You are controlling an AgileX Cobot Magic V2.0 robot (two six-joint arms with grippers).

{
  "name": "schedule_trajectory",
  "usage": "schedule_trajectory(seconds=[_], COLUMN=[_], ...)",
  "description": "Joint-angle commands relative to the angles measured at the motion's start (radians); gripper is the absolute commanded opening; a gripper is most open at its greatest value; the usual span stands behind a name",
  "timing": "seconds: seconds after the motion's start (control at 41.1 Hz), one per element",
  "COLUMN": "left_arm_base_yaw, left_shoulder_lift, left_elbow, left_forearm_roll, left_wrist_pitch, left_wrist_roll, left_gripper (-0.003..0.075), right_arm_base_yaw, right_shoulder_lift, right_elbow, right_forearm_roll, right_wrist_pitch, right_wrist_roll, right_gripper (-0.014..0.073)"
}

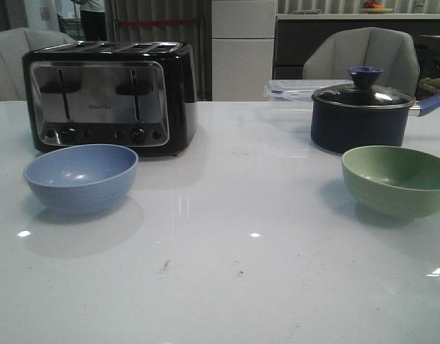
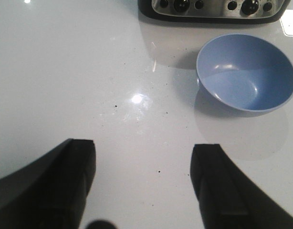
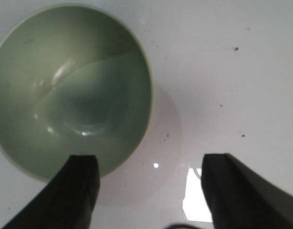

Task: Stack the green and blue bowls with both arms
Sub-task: 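Lower the right gripper and grasp the rim of the pale green bowl, then slide the green bowl with the right gripper toward the table center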

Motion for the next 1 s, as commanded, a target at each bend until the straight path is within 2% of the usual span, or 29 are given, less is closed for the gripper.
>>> schedule_trajectory(seconds=[0.0,0.146,0.365,0.656,0.827,0.972], left_arm_base_yaw=[-0.002,-0.002,-0.002,-0.002,-0.002,-0.002], left_shoulder_lift=[-0.001,-0.001,-0.001,-0.001,-0.001,-0.001], left_elbow=[-0.031,-0.031,-0.031,-0.031,-0.031,-0.031], left_forearm_roll=[-0.001,-0.001,-0.001,-0.001,-0.001,-0.001], left_wrist_pitch=[-0.071,-0.071,-0.071,-0.071,-0.071,-0.071], left_wrist_roll=[-0.004,-0.004,-0.004,-0.004,-0.004,-0.004], left_gripper=[0.0497,0.0497,0.0497,0.0497,0.0497,0.0497], right_arm_base_yaw=[-0.007,-0.007,-0.007,-0.005,0.051,0.179], right_shoulder_lift=[0.038,0.141,0.234,0.221,0.149,0.126], right_elbow=[-0.082,-0.142,-0.192,-0.193,-0.203,-0.271], right_forearm_roll=[0.022,0.034,0.037,0.037,0.037,0.035], right_wrist_pitch=[-0.031,-0.023,0.003,0.01,0.02,0.102], right_wrist_roll=[-0.019,-0.019,-0.019,-0.019,-0.042,-0.065], right_gripper=[0.0559,0.0517,0.0325,0.0076,0.0052,0.0052])
